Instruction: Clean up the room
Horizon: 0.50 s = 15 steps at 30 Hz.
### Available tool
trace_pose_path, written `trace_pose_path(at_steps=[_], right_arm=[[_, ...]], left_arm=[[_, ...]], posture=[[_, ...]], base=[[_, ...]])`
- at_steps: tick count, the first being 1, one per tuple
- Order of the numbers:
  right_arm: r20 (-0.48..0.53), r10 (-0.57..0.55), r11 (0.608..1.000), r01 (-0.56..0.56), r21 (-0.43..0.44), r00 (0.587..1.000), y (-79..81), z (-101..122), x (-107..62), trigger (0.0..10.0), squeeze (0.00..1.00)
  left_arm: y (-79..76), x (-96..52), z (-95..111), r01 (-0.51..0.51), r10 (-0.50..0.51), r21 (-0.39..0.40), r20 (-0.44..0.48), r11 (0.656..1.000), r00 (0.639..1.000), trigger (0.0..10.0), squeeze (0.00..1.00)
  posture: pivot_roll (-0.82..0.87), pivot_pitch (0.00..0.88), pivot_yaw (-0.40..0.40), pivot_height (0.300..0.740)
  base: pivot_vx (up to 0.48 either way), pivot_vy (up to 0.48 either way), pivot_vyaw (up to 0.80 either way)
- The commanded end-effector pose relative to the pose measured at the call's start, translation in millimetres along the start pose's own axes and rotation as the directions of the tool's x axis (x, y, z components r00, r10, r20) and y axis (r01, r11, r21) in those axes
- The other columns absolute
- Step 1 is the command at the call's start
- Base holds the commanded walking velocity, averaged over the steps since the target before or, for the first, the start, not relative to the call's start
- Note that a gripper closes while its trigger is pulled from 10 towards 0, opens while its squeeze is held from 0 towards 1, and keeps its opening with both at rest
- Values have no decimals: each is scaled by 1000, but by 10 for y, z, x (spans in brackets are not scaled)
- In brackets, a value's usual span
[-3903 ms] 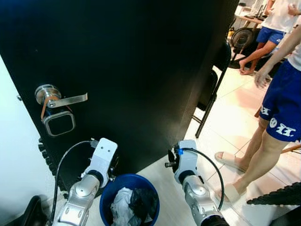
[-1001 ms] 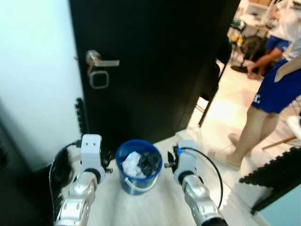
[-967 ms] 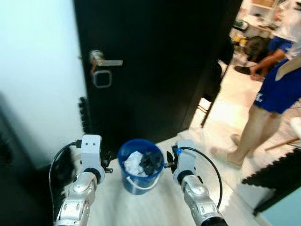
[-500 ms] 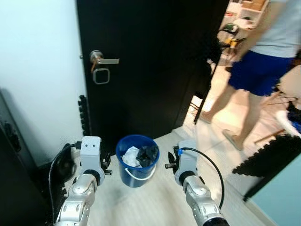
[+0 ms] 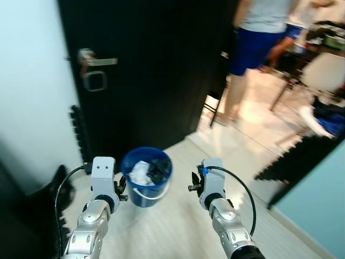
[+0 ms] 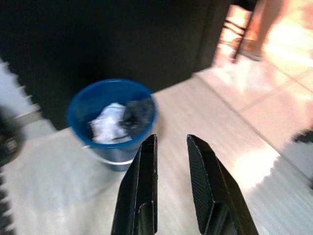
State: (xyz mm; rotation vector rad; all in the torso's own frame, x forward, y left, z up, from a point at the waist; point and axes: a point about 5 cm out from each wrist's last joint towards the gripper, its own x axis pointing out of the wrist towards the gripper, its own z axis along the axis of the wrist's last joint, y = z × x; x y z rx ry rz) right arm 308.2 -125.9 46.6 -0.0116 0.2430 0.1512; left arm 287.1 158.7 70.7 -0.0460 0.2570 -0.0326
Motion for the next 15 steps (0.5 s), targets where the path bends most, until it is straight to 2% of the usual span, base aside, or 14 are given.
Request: trace_pose_path(at_steps=[1, 6, 9, 11, 15], right_arm=[[-30, -27, 1000, 27, 9, 999, -63, -60, -22, 10000, 0], [-39, -44, 999, 45, 19, 998, -90, -75, -28, 10000, 0], [-37, -65, 998, 66, 19, 997, -115, -80, -38, 10000, 0], [-30, -98, 995, 98, 16, 995, -150, -82, -57, 10000, 0], [-29, -107, 994, 108, 16, 994, -160, -84, -62, 10000, 0]], left_arm=[[-44, 4, -18, 18, -18, 2, -13, 1000, 1000, 10000, 0], [-45, 11, -13, 21, -21, 6, -13, 1000, 1000, 10000, 0], [-28, 3, -25, 32, -31, 46, -16, 998, 999, 10000, 0], [36, -17, -51, 31, -30, 87, -23, 996, 999, 10000, 0], [56, -22, -56, 29, -26, 93, -24, 995, 999, 10000, 0]], posture=[[67, 0, -113, 726], [70, 0, -110, 726], [71, 0, -105, 726], [77, 0, -100, 726], [77, 0, -100, 726]], base=[[0, 0, -800], [0, 0, -800], [0, 0, -800], [0, 0, -800], [0, 0, -800]])
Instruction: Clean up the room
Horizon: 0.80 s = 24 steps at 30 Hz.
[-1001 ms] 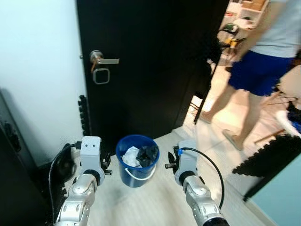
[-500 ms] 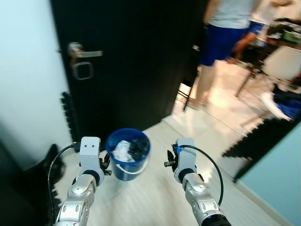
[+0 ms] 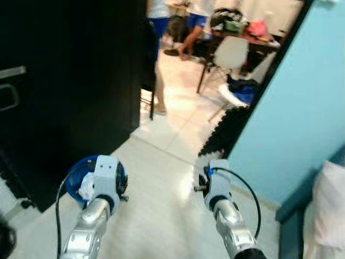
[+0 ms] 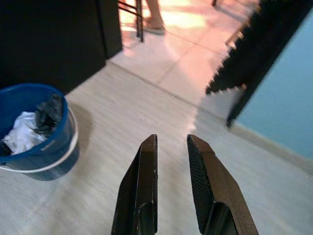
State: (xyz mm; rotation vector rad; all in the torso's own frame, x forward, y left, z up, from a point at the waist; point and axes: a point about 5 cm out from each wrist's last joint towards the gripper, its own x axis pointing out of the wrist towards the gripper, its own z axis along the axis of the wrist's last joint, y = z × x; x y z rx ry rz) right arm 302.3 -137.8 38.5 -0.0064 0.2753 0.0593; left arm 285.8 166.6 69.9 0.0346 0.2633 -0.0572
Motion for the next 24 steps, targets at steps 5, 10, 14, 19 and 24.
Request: trace_pose_path(at_steps=[5, 10, 14, 19, 24], right_arm=[[-3, -124, 991, 124, 46, 992, -137, -54, -25, 10000, 0], [10, -126, 987, 125, 102, 992, -98, -43, -18, 10000, 0], [15, -172, 976, 168, 140, 985, -122, -46, -14, 10000, 0], [20, -176, 977, 172, 129, 984, -127, -55, -18, 10000, 0], [37, -172, 979, 166, 119, 984, -121, -38, -29, 10000, 0]], left_arm=[[32, 24, 24, 7, -7, 20, -5, 1000, 1000, 10000, 0], [56, 79, 165, 32, -33, 68, 11, 997, 999, 10000, 0], [71, 136, 369, 46, -50, 105, 43, 993, 998, 10000, 0], [71, 173, 492, 51, -59, 128, 62, 991, 996, 10000, 0], [80, 200, 581, 47, -57, 128, 79, 991, 995, 10000, 0]], posture=[[105, 0, -67, 726], [128, 0, -9, 726], [152, 0, 37, 726], [176, 0, 58, 726], [181, 0, 52, 726]], base=[[0, 0, -800], [0, 0, -800], [0, 0, -800], [0, 0, -800], [0, 0, -800]])
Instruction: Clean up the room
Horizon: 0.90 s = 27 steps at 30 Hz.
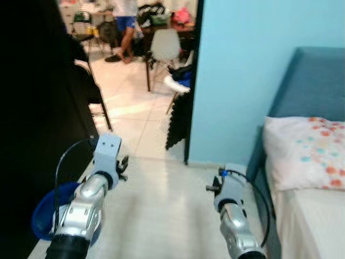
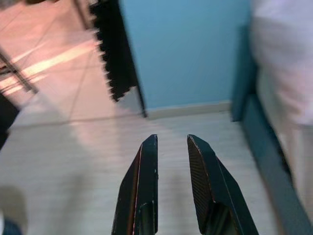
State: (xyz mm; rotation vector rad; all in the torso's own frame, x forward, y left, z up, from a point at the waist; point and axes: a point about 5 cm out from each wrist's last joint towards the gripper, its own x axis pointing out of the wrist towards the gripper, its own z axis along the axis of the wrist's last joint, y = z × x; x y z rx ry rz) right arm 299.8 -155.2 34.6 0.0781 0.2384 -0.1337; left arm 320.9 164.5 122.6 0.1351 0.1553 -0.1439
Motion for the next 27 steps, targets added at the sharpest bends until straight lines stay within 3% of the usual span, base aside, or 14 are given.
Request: trace_pose_path(at_steps=[1, 4, 5, 6, 7, 10, 13, 21, 27], right_arm=[[12, 10, 1000, -10, 10, 1000, 57, 24, -15, 10000, 0], [13, 12, 1000, -12, 15, 1000, 64, 33, -15, 10000, 0], [-1, 14, 1000, -14, 9, 1000, 72, 11, -12, 10000, 0], [-1, 14, 1000, -14, 9, 1000, 72, 11, -12, 10000, 0], [-21, 48, 998, -49, -33, 999, 102, -27, -13, 10000, 0], [-25, 63, 997, -64, -51, 998, 114, -34, -16, 10000, 0], [-20, 67, 991, -69, -113, 998, 85, -16, -12, 10000, 0], [-2, 53, 988, -52, -143, 999, 1, 61, -5, 10000, 0], [-24, 47, 991, -50, -127, 999, -25, 32, 32, 10000, 0]], left_arm=[[63, -3, -66, -24, 23, -20, -27, 1000, 999, 10000, 0], [51, -2, -130, -27, 25, -61, -29, 998, 999, 10000, 0], [29, -19, -291, -40, 34, -89, -66, 995, 997, 10000, 0], [29, -19, -291, -40, 34, -89, -66, 995, 997, 10000, 0], [-41, -97, -587, -46, 29, -115, -140, 992, 990, 10000, 0], [-61, -128, -665, -48, 28, -116, -163, 992, 986, 10000, 0], [-45, -151, -646, -59, 47, -71, -157, 996, 986, 10000, 0], [15, -111, -630, -74, 66, -58, -142, 996, 988, 10000, 0], [-48, -60, -601, -73, 68, -47, -111, 996, 991, 10000, 0]], posture=[[135, 0, 23, 726], [135, 0, 23, 726], [105, 0, 11, 726], [105, 0, 11, 726], [93, 0, 5, 726], [93, 0, 5, 726], [81, 0, -20, 726], [52, 0, -53, 726], [65, 0, -43, 726]], base=[[0, 0, -800], [0, 0, -800], [0, 0, -800], [0, 0, -800], [0, 0, -800], [0, 0, -800], [0, 0, -800], [0, 0, -800], [0, 0, -800]])
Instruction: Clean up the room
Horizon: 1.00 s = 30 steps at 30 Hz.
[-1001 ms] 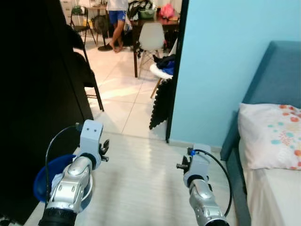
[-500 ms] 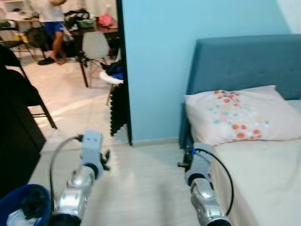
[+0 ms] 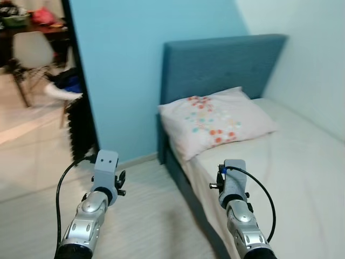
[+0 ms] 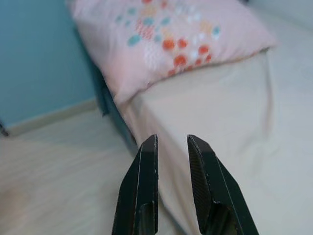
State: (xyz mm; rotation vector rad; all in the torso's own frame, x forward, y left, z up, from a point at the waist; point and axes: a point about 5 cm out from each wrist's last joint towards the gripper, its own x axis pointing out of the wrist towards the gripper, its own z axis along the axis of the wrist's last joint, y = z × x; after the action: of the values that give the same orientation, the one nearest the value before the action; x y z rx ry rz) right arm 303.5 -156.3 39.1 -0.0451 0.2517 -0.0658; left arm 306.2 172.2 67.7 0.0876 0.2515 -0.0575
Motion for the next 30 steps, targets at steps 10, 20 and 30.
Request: trace_pose_path(at_steps=[10, 20, 30], right_arm=[[-16, 24, 1000, -24, 10, 1000, 56, 82, 101, 10000, 0], [-12, 26, 1000, -26, 15, 1000, 44, 3, -3, 10000, 0], [-14, -5, 1000, 5, 11, 1000, -71, -16, -36, 10000, 0]], left_arm=[[-104, 22, 16, 16, -16, -11, 10, 1000, 1000, 10000, 0], [-141, -97, -90, 38, -38, -13, 14, 999, 999, 10000, 0], [-131, -138, -114, 57, -57, -26, 15, 998, 998, 10000, 0]], posture=[[67, 0, -68, 726], [65, 0, -75, 726], [51, 0, -73, 726]], base=[[0, 0, -800], [0, 0, -800], [0, 0, -800]])
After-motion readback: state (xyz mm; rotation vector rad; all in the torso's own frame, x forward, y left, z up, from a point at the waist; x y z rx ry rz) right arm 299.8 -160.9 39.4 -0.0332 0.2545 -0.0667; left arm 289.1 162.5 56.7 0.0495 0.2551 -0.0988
